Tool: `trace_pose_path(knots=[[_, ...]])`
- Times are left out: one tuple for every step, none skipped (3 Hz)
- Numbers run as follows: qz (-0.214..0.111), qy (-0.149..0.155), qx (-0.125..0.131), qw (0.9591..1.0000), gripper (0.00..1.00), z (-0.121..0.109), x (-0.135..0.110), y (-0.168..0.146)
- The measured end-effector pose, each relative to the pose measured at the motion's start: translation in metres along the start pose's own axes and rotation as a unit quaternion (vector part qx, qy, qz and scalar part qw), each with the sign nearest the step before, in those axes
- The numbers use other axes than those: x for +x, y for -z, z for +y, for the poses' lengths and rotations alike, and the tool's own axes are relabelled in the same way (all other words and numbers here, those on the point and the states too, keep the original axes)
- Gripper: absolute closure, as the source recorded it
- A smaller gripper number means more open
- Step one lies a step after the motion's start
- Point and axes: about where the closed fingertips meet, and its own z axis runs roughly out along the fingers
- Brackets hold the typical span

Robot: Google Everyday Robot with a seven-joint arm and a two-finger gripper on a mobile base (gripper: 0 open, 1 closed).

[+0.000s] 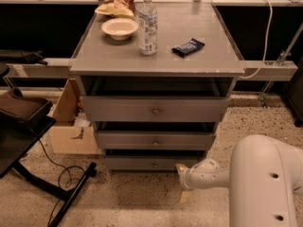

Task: Open bottom drawer

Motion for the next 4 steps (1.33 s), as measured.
trace_pose_path(knots=[[-0.004,-0.006,-0.001,1.0,0.0,-0.009,-0.003,-0.025],[0.006,-0.035,-0.01,0.9993,0.0,-0.028,0.0,-0.051],[0.013,-0.053,-0.002,0.9985,0.0,-0.057,0.005,-0.06],[0.022,-0.057,0.012,0.9981,0.0,-0.088,0.01,-0.058]])
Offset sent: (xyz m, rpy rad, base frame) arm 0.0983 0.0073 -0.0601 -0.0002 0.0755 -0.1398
